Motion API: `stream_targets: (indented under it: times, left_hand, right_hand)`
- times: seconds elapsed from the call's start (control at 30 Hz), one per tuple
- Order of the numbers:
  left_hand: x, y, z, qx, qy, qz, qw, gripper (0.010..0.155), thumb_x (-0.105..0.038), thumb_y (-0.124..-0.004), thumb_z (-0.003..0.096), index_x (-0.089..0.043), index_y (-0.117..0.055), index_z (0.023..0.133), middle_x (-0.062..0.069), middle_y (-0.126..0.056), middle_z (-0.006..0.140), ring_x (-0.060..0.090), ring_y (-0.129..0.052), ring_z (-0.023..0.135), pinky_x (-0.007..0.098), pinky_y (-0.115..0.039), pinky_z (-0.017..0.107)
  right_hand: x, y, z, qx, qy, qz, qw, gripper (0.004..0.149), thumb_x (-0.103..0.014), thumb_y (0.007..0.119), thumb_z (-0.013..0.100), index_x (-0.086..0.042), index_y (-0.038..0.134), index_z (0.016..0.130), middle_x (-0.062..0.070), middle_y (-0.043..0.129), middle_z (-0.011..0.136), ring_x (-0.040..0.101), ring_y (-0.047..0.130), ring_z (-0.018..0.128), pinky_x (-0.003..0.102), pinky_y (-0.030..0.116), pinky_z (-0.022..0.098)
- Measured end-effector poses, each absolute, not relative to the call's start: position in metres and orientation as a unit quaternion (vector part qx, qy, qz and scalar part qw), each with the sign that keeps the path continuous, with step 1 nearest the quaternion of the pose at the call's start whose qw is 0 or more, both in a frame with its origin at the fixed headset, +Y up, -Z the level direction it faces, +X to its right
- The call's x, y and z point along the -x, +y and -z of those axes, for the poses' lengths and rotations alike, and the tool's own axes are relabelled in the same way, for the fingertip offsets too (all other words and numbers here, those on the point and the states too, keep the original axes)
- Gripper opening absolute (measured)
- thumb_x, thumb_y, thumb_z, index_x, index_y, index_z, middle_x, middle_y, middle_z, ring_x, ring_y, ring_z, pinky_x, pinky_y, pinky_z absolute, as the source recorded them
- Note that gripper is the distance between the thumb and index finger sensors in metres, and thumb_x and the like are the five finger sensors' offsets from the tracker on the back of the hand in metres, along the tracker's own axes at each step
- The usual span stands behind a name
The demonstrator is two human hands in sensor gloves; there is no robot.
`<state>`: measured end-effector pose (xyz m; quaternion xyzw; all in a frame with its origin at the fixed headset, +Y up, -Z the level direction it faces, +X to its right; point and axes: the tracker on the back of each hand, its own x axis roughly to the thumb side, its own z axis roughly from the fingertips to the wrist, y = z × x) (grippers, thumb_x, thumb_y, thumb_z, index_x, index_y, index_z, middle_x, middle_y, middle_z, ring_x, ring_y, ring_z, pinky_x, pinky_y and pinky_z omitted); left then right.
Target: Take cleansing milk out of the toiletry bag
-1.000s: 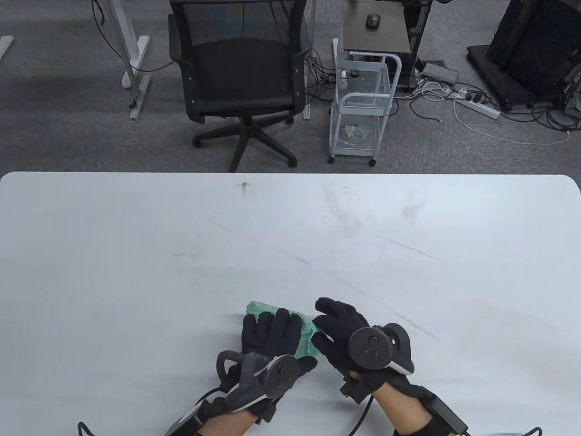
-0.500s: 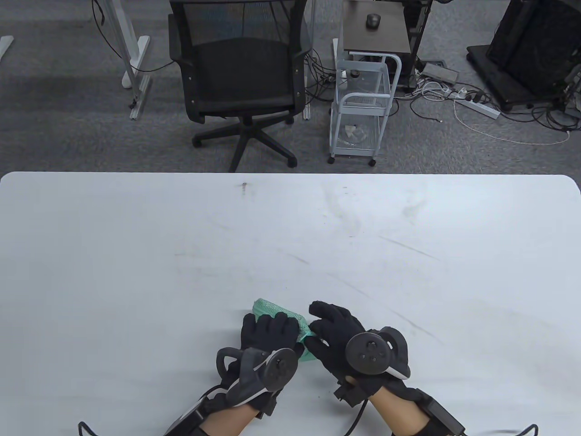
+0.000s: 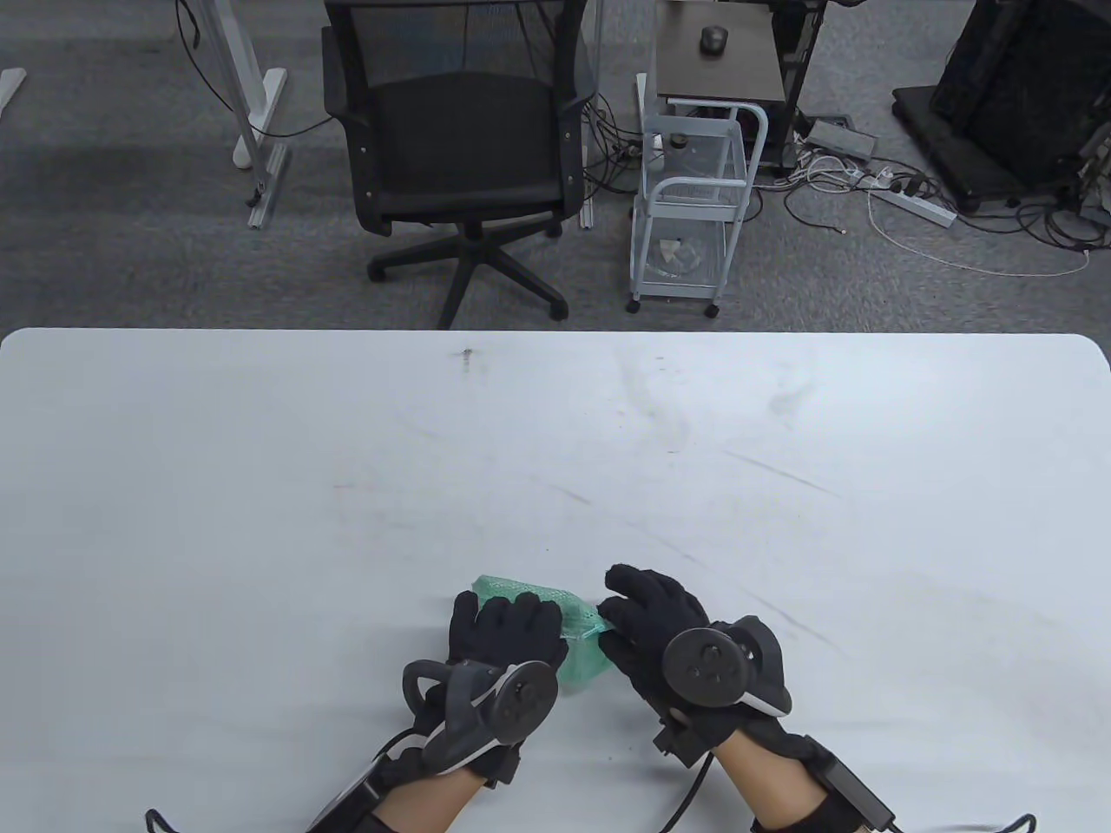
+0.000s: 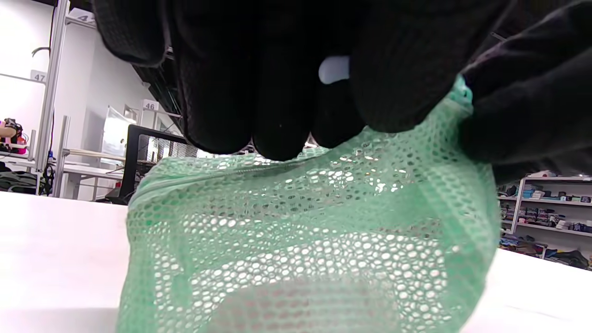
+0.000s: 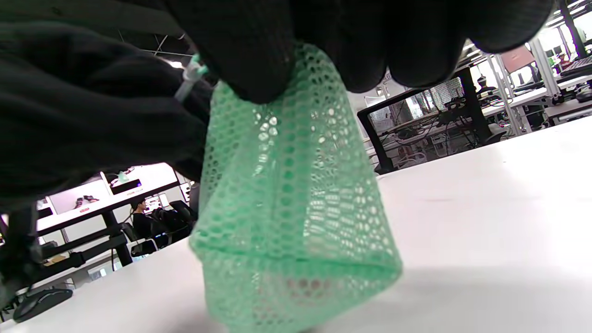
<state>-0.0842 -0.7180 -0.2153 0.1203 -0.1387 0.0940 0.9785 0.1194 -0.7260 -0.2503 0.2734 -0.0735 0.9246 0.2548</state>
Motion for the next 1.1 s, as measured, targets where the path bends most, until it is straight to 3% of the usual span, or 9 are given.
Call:
stream_targets:
  times: [0.6,1.1]
  left_hand:
    - [0.086,-0.720,0.220,-0.121,-0.147,-0.056,0.980,0.047,-0.042,-0.087,0.0503,-0.023,-0.089,0.094,0.010,-0.088,0.107,0.045,-0.087,0.096,0.067,-0.057,0.074]
    - [0.102,-0.715,0.229,-0.119,-0.125,-0.085,0.981,0.046,-0.046,-0.088,0.0489,-0.028,-0.091,0.091,0.007,-0.092,0.103,0.044,-0.090,0.093,0.069,-0.057,0.074]
  right_hand:
    - [-0.131,-0.735,0.267,-0.313,-0.082,-0.917,0.232,0.040,-0.024,0.090,0.051,-0.006,0.089,0.087,0.026,0.073,0.109,0.065,0.070,0.091,0.074,0.060,0.063]
    - [-0.136,-0.733,0.269,-0.324,-0.096,-0.912,0.231,0.040,-0.025,0.090,0.051,-0.007,0.089,0.087,0.025,0.075,0.109,0.064,0.070,0.092,0.074,0.060,0.064]
